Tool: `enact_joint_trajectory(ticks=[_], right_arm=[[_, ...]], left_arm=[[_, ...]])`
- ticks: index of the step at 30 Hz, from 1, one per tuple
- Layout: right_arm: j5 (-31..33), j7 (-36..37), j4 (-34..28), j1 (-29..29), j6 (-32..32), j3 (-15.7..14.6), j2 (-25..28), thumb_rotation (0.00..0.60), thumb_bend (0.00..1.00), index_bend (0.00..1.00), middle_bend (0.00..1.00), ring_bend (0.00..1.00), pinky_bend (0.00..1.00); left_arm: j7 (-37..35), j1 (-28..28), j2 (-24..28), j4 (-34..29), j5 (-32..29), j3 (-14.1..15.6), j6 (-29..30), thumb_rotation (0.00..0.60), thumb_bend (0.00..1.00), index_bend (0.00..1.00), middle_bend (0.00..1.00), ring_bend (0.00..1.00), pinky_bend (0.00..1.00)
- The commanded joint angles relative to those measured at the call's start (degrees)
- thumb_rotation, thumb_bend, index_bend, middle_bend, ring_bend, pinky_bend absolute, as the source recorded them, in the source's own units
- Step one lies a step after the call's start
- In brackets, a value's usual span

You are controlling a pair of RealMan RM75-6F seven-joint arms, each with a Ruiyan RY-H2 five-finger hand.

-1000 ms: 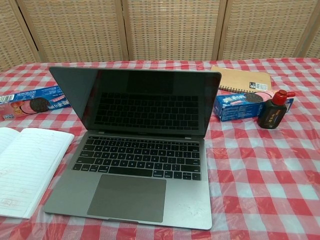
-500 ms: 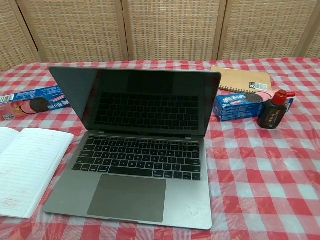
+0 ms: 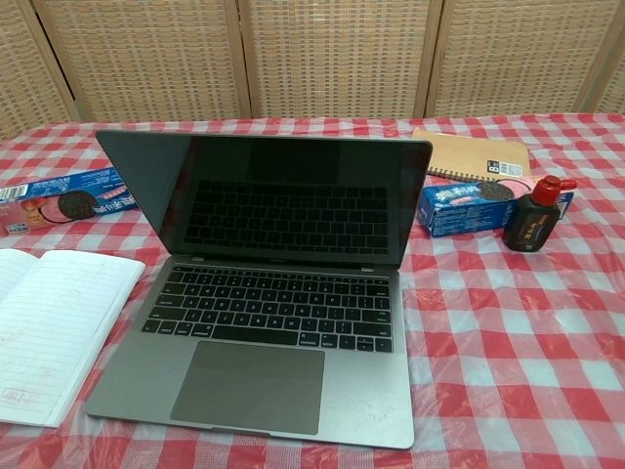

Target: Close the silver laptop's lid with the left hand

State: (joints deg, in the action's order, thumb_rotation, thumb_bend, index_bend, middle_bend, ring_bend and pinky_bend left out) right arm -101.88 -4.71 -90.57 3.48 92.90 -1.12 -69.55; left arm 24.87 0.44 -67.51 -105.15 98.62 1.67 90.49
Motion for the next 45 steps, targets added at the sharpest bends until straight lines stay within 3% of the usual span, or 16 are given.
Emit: enact_joint_trajectory(ticks=[1, 3, 4, 8, 11, 13, 16, 18, 25, 31, 34, 45], right_arm=[[0.07, 0.28, -0.03, -0.03, 0.16, 0.10, 0.09, 0.600, 0.58, 0.00, 0.00, 0.00, 0.00], [0.28, 0.58, -0.08, -0.01, 0.15, 0.19, 0.17, 0.600, 0.58, 0.00, 0.00, 0.00, 0.00], [0.35, 0.74, -0.11, 0.00, 0.17, 0.25, 0.22, 0.600, 0.58, 0.00, 0.00, 0.00, 0.00], [0.28, 0.91, -0.28, 0.07, 0.23, 0.33, 0.39, 0.600, 0.58, 0.00, 0.00, 0.00, 0.00], [0.37, 0.90, -0.36, 0.11, 0.03, 0.30, 0.40, 0.600, 0.58, 0.00, 0.00, 0.00, 0.00], [0.51, 0.89, -0.33, 0.12, -0.06, 0.34, 0.38, 0.600, 0.58, 0.00, 0.00, 0.00, 0.00], [0.65, 1.07, -0.30, 0.16, -0.05, 0.46, 0.40, 0.600, 0.58, 0.00, 0.00, 0.00, 0.00], [0.99, 1.40, -0.24, 0.15, -0.05, 0.61, 0.49, 0.600, 0.58, 0.00, 0.00, 0.00, 0.00], [1.44, 1.45, 0.02, 0.31, -0.50, 0.75, 0.42, 0.600, 0.58, 0.00, 0.00, 0.00, 0.00], [2.13, 1.72, 0.28, 0.54, -1.15, 0.93, 0.37, 0.600, 0.58, 0.00, 0.00, 0.00, 0.00], [2.42, 1.85, 0.38, 0.64, -1.43, 1.00, 0.36, 0.600, 0.58, 0.00, 0.00, 0.00, 0.00], [2.46, 1.77, 0.47, 0.69, -1.58, 0.91, 0.33, 0.600, 0.58, 0.02, 0.00, 0.00, 0.00]], left_arm=[[-0.46, -0.23, 0.18, -0.49, 0.89, 0.25, -0.06, 0.600, 0.05, 0.00, 0.00, 0.00, 0.00], [-0.69, -0.51, 0.37, -1.06, 1.23, 0.24, -0.33, 0.600, 0.12, 0.00, 0.00, 0.00, 0.00], [-0.70, -0.73, 0.51, -1.42, 1.41, 0.25, -0.63, 0.600, 0.21, 0.00, 0.00, 0.00, 0.00], [0.20, -2.62, 2.22, -4.37, 1.70, 0.01, -3.62, 0.600, 0.69, 0.00, 0.00, 0.00, 0.00], [0.99, -5.14, 4.55, -8.48, 1.51, -0.70, -7.37, 0.600, 0.92, 0.00, 0.00, 0.00, 0.00], [0.58, -7.05, 6.58, -11.49, 1.12, -1.04, -10.33, 0.600, 1.00, 0.00, 0.00, 0.00, 0.00], [-1.90, -10.94, 10.81, -16.21, -0.86, -2.09, -16.11, 0.600, 1.00, 0.00, 0.00, 0.00, 0.00], [-2.80, -15.55, 14.45, -19.48, -3.59, -4.86, -21.53, 0.600, 1.00, 0.00, 0.00, 0.00, 0.00], [-5.08, -26.82, 20.61, -22.64, -18.12, -11.19, -35.51, 0.600, 1.00, 0.00, 0.00, 0.00, 0.00], [-3.14, -31.60, 20.21, -22.47, -25.24, -13.94, -37.45, 0.600, 1.00, 0.00, 0.00, 0.00, 0.00], [-1.96, -33.35, 19.51, -22.78, -28.02, -14.73, -37.36, 0.600, 1.00, 0.00, 0.00, 0.00, 0.06], [3.85, -39.65, 17.04, -23.40, -39.02, -14.40, -38.70, 0.600, 1.00, 0.00, 0.00, 0.00, 0.08]])
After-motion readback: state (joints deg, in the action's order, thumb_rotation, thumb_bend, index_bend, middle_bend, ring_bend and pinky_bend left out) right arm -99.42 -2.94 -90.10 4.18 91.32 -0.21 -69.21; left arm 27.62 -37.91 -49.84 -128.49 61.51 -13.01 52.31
